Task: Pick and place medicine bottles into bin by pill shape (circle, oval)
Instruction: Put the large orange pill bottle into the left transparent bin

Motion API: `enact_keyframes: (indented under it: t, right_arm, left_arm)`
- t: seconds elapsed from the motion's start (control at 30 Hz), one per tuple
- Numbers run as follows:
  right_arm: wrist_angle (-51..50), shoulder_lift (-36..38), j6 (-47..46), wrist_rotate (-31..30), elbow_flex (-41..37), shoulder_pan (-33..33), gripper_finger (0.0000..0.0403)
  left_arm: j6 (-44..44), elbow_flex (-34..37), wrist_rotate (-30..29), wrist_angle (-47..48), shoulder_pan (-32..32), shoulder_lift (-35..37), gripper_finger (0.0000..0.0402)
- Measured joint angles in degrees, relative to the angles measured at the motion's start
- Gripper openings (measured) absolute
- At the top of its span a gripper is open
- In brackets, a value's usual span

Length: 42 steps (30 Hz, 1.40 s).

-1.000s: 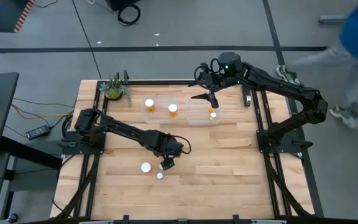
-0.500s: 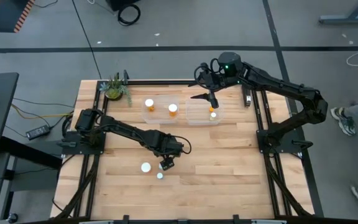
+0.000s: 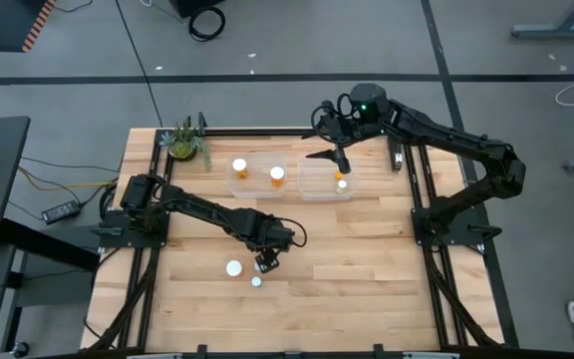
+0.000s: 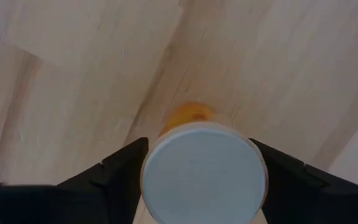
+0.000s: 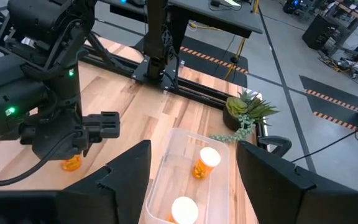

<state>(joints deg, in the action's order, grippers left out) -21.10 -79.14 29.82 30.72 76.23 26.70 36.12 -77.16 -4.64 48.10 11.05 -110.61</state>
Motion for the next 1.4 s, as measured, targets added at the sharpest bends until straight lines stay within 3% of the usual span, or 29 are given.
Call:
enact_keyframes:
  t: [0.3,0.57,0.73,1.03,1.2,1.4]
  right_arm:
    - [0.0,0.0,-0.1,0.0,0.0,0.0,0.0244]
    - [0.0,0.0,-0.2,0.0,0.0,0.0,0.0244]
    - [0.0,0.0,-0.1,0.0,0.0,0.0,0.0244]
    - [-0.3,0.0,-0.1,0.0,0.0,0.0,0.0244]
    - [-0.3,0.0,-0.1,0.0,0.0,0.0,0.0244]
    - [-0.3,0.0,0.0,0.0,0.0,0.0,0.0244]
  left_arm:
    - [-1.0,0.0,3.0,0.2,-1.7,0.1,0.0215]
    - [-4.2,-1.2,3.5,2.6,-3.9,0.4,0.0231]
    - [-7.8,-5.2,3.3,6.5,-5.5,0.4,0.0217]
    - [-13.3,-10.7,-4.0,13.9,-9.9,0.5,0.0234]
    - [-16.1,-11.0,-8.8,17.6,-12.9,0.5,0.0222]
    - [-16.8,-11.0,-9.3,20.3,-16.0,0.5,0.0220]
